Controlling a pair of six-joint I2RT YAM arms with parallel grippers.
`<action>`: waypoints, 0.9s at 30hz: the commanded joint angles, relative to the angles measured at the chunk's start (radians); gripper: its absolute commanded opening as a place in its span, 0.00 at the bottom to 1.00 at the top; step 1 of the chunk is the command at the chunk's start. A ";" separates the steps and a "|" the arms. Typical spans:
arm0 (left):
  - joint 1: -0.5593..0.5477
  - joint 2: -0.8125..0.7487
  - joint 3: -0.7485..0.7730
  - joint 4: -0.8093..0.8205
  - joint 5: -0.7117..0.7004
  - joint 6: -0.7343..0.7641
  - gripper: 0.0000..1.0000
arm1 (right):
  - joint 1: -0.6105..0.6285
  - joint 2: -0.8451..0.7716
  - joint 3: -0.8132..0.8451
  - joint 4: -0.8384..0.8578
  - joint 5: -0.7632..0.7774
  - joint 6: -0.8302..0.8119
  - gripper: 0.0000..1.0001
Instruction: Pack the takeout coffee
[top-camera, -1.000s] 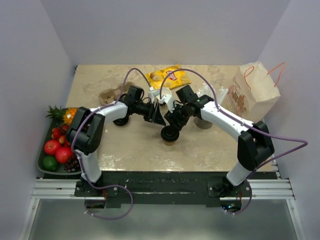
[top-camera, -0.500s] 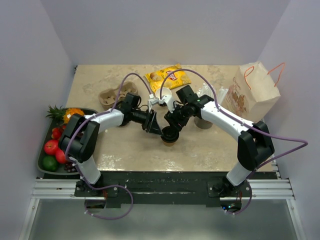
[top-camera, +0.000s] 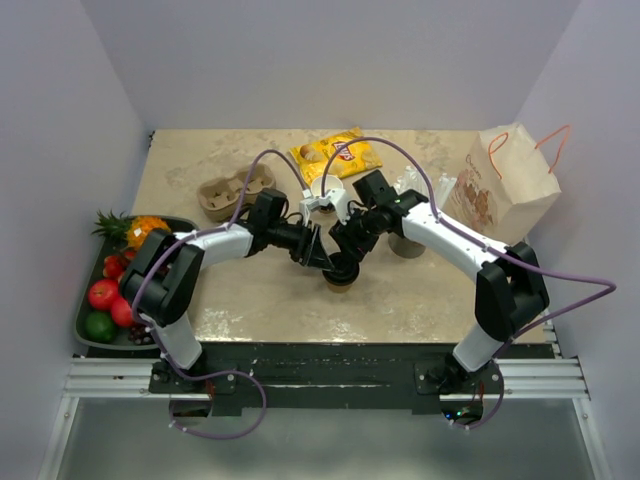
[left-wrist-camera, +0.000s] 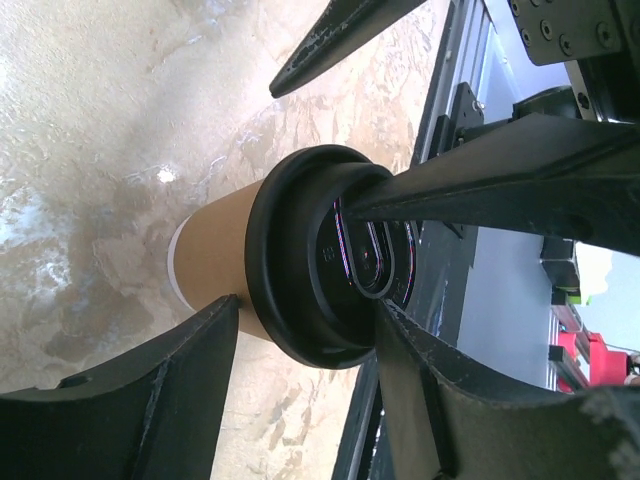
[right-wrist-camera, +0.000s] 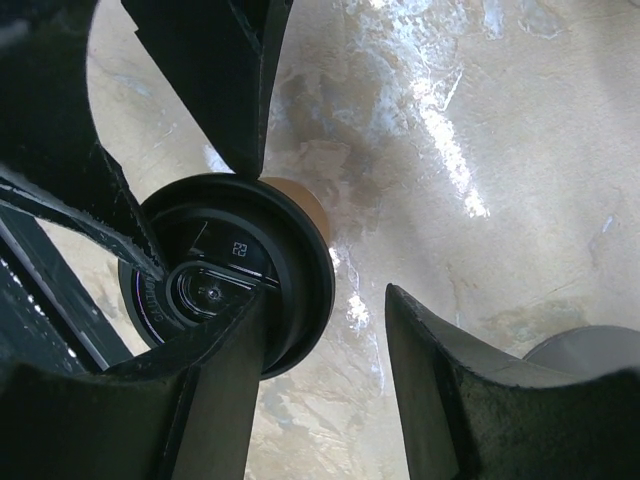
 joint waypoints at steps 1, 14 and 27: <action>-0.033 0.017 -0.014 0.002 -0.101 0.030 0.59 | 0.005 -0.014 -0.030 0.045 0.005 0.029 0.54; -0.058 -0.014 -0.149 0.005 -0.364 0.077 0.57 | 0.001 -0.022 -0.102 0.071 0.004 0.057 0.53; -0.006 -0.053 0.038 0.023 -0.002 0.140 0.61 | -0.077 -0.111 0.076 0.023 -0.226 0.011 0.62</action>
